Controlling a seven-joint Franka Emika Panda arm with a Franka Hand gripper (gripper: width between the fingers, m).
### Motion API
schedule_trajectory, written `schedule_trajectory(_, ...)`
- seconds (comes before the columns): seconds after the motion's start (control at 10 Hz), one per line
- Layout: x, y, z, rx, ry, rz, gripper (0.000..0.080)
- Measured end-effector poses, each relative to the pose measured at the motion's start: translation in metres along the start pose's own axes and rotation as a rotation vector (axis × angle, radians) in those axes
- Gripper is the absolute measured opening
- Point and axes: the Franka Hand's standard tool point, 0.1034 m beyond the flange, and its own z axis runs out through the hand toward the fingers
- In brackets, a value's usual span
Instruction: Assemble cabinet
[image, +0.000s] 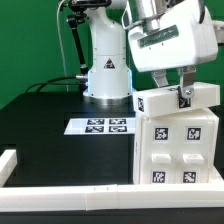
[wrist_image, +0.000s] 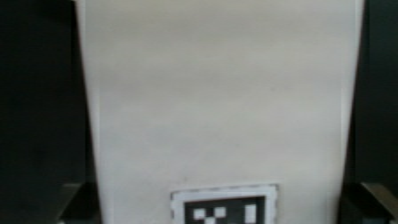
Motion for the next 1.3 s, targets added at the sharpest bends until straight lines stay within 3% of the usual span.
schedule_trajectory(0.4, -0.0001, 0.0065, -0.0004, 0.033, -0.014, 0.469, 0.0556)
schedule_trajectory(0.8, -0.0012, 0.0061, -0.0011, 0.047, -0.053, 0.826, 0.0556)
schedule_trajectory(1.3, 0.0007, 0.0070, 0.0000, 0.065, -0.074, 0.880, 0.0556)
